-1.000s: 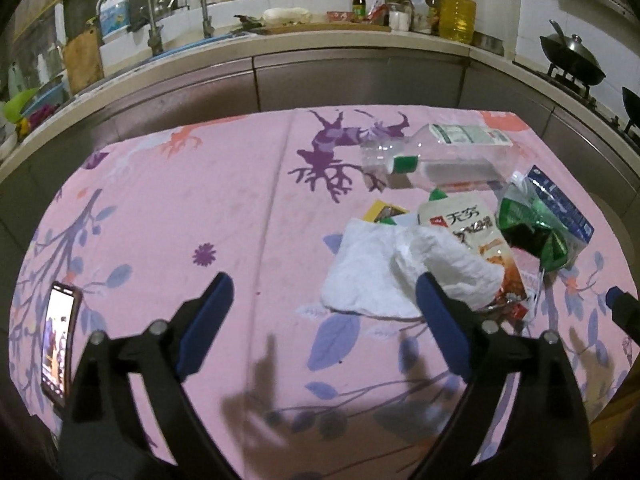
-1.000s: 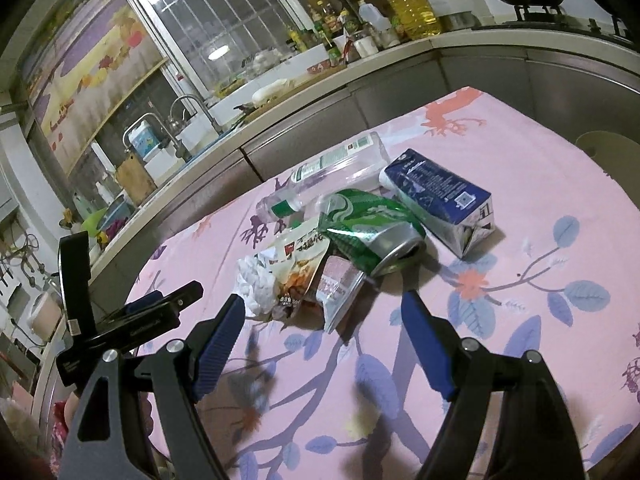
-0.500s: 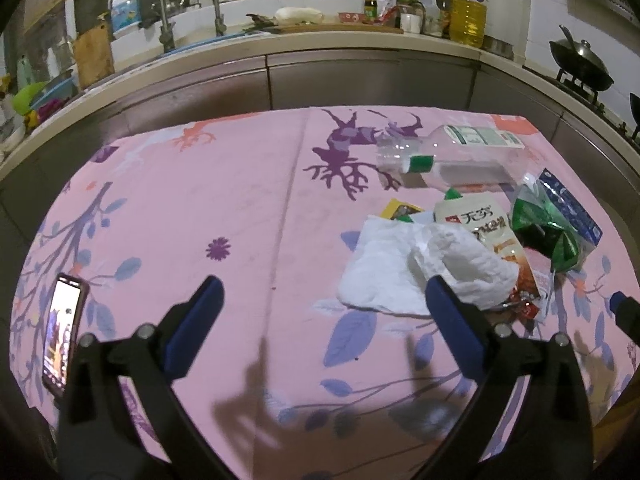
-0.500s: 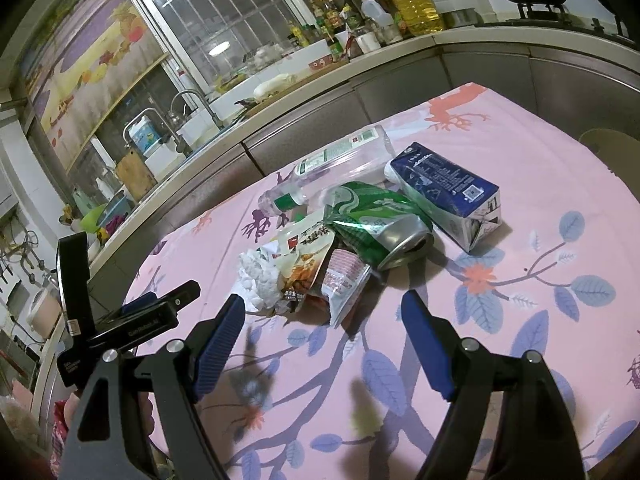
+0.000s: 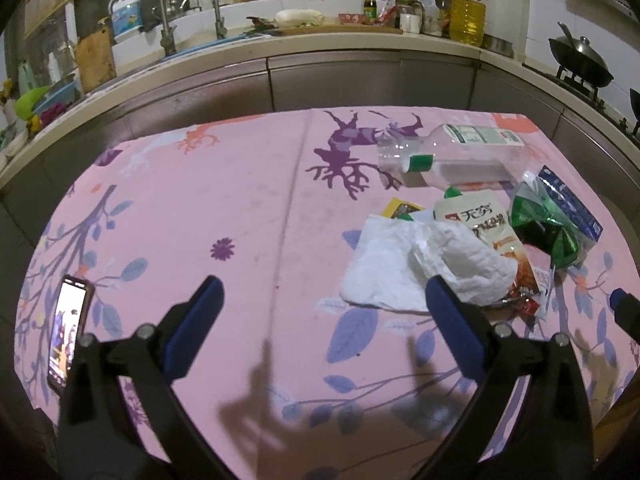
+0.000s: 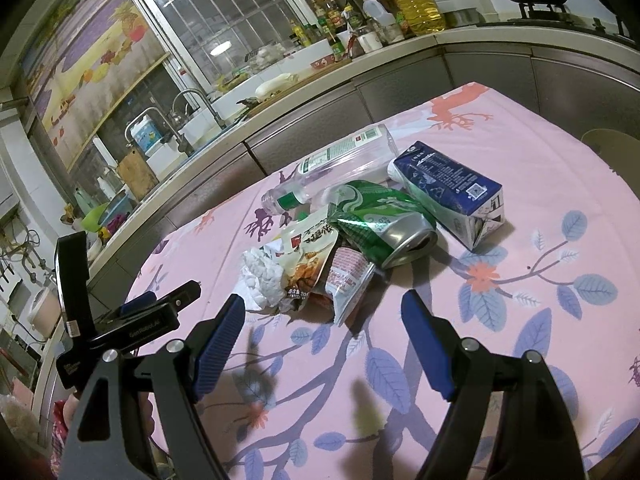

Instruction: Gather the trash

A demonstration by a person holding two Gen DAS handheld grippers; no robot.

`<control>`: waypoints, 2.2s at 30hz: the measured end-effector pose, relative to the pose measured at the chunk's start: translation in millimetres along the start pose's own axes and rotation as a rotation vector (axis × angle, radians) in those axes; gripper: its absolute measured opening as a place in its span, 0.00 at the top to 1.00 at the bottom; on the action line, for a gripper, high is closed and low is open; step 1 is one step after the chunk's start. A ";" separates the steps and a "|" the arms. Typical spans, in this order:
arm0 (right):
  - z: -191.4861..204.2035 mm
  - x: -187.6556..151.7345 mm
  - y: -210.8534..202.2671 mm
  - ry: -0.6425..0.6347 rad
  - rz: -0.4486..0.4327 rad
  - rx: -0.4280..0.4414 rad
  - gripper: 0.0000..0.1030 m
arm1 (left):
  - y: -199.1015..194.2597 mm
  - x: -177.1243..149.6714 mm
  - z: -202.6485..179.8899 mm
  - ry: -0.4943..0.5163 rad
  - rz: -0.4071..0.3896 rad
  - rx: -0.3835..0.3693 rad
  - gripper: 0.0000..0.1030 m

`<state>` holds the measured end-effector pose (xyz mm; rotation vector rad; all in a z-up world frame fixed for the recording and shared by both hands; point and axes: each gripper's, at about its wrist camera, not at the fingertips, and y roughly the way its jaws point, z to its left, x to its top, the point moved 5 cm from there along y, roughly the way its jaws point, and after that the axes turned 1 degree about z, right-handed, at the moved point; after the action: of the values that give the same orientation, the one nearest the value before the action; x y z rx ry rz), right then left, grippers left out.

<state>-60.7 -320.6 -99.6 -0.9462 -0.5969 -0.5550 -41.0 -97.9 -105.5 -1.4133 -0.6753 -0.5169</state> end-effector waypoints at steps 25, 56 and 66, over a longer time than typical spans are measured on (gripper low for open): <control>2.2 -2.8 -0.1 0.006 0.004 0.004 0.25 | 5.7 -4.1 1.7 0.022 0.027 0.045 0.06; 6.4 -6.0 26.6 -0.027 0.083 0.028 0.39 | 23.4 23.8 -42.7 0.275 -0.018 -0.437 0.30; 15.8 8.6 43.6 -0.065 0.106 0.031 0.39 | 54.3 7.9 -37.7 0.140 0.161 -0.589 0.94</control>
<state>-29.0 -287.8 -111.6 -0.9631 -0.6080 -0.4205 6.5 -129.2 -139.9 -1.9405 -0.2964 -0.7141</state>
